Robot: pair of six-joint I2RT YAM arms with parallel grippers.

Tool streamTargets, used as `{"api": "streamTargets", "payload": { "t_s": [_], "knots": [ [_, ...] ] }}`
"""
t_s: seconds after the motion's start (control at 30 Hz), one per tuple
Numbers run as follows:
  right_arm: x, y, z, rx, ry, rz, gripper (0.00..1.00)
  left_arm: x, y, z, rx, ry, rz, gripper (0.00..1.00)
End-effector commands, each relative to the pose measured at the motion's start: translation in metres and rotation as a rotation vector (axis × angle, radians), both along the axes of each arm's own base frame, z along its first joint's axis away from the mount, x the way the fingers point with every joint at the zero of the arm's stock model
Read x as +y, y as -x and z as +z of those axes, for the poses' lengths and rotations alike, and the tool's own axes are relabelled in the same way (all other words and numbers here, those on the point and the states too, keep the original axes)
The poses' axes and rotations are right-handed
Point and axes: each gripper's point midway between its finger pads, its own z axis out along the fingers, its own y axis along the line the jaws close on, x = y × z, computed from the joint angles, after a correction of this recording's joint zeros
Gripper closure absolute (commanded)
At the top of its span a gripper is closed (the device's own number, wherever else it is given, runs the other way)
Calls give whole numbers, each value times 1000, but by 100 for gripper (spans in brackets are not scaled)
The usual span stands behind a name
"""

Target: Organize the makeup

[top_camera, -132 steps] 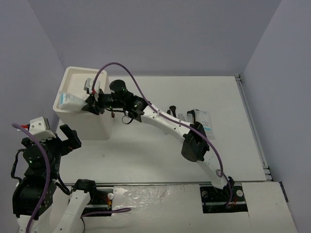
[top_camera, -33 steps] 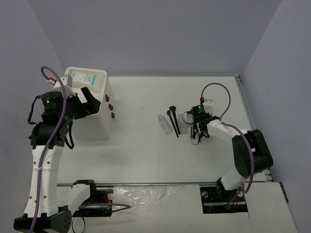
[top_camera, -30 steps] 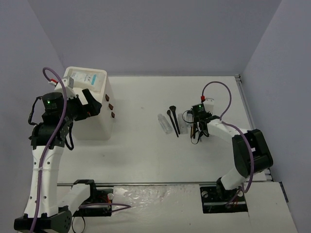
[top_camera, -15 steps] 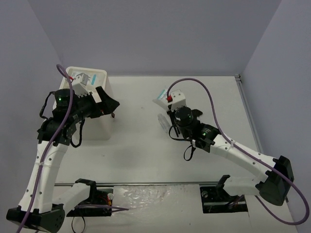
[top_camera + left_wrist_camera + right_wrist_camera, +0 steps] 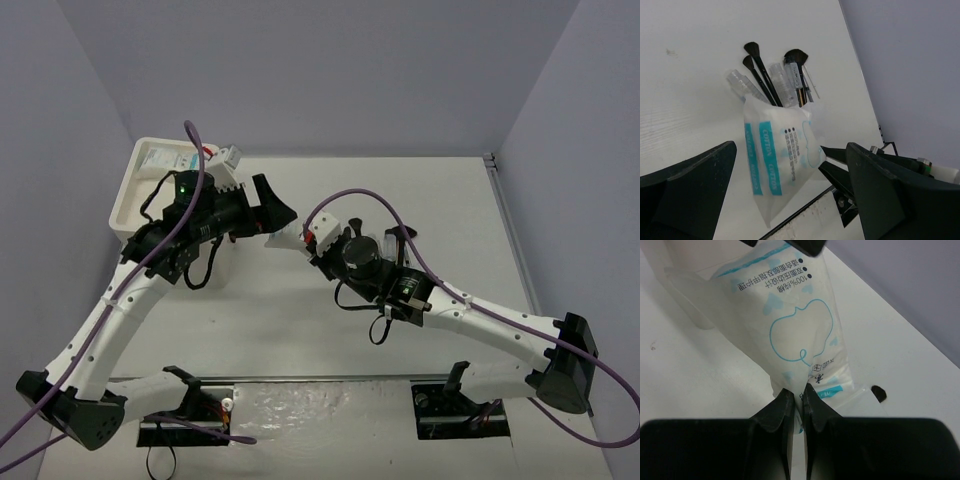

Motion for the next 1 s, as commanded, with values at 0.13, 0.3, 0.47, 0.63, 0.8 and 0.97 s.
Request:
{"api": "streamTargets", "payload": {
  "t_s": [0.13, 0.3, 0.47, 0.63, 0.8, 0.97],
  "knots": [
    [21, 6, 53, -101, -133, 86, 96, -12, -11, 16, -41, 12, 15, 27],
    [18, 7, 55, -109, -145, 79, 93, -14, -11, 8, -20, -1, 12, 60],
    [15, 6, 56, -110, -147, 64, 81, -11, -9, 15, -53, 6, 18, 79],
    [10, 8, 63, -113, -160, 58, 28, -4, -6, 24, -117, -52, -9, 97],
    [-3, 14, 73, -100, -180, 39, 2, 39, -20, 44, -205, -167, 93, 98],
    [-30, 22, 77, -86, -203, -8, 0, 110, -48, 72, -268, -239, 250, 98]
  ]
}}
